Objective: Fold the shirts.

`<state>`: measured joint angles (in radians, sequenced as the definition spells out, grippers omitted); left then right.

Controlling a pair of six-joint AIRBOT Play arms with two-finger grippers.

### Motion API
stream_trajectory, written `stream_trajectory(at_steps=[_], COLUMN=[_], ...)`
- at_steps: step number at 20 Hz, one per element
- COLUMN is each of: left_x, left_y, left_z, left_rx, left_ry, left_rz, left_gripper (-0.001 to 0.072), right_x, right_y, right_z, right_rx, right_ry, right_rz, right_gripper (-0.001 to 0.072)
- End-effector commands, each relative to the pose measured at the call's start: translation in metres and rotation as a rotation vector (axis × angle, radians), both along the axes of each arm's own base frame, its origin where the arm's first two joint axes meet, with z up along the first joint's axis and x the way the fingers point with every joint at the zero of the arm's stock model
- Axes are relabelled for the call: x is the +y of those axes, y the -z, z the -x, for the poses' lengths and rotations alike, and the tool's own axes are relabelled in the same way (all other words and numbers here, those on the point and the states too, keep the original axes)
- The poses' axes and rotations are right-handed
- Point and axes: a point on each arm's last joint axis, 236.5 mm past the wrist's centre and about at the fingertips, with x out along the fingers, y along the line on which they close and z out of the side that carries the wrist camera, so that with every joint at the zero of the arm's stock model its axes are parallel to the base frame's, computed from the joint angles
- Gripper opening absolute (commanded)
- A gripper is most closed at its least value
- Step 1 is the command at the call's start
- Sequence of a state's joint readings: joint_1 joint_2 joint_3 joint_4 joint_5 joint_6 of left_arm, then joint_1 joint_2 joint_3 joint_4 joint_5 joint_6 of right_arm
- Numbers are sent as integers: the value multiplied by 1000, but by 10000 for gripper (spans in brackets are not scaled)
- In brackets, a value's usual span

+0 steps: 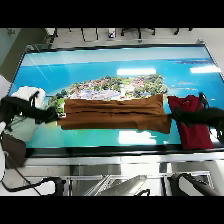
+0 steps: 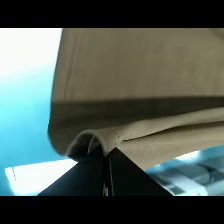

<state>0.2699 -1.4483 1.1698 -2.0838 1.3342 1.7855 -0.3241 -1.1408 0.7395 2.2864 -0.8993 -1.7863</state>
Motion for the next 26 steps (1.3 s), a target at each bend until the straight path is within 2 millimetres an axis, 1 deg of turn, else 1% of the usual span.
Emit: stream_trajectory(at_steps=[1,3,5,7,9,11,12,13,14,15,16,17,18,20,22,24,26], left_x=[-17,-25,-33,-34,-34,-34,-34,-35,-36,-36,-36,-37,-37,-34,-28,-21,-18], left_y=[-13,6,30,46,52,52,51,50,50,50,50,50,49,38,13,-14,-39], left_z=[-69,-89,-97,-104,-113,-114,-115,-115,-114,-113,-110,-107,-104,-106,-116,-126,-132], left_rx=[-75,-63,-14,19,23,23,21,20,22,28,36,47,59,55,14,-20,-58], left_ry=[14,40,64,50,44,48,47,48,49,51,56,61,68,80,89,69,77], left_rz=[-12,-10,1,8,10,11,12,17,18,20,23,26,30,32,28,23,16], left_gripper=[10,10,10,10,10,11,11,12,95,408,703,706,706,706,706,706,706], right_x=[13,19,25,27,25,23,20,18,12,4,-3,-13,-23,-40,-48,-44,-31], right_y=[6,20,34,42,44,46,47,46,46,44,43,41,41,41,46,52,55], right_z=[-75,-101,-118,-131,-139,-136,-133,-129,-125,-119,-112,-103,-95,-84,-79,-79,-85], right_rx=[-46,-33,-18,-19,-25,-17,-7,6,22,47,76,110,141,168,180,165,130], right_ry=[-50,-79,-100,-107,-106,-122,-140,-158,-179,-207,-232,-255,-269,-287,-299,-339,-368], right_rz=[3,0,-3,-1,5,25,41,49,65,83,95,105,117,122,114,106,55], right_gripper=[20,21,21,21,21,31,72,233,328,413,519,615,655,655,655,655,655])
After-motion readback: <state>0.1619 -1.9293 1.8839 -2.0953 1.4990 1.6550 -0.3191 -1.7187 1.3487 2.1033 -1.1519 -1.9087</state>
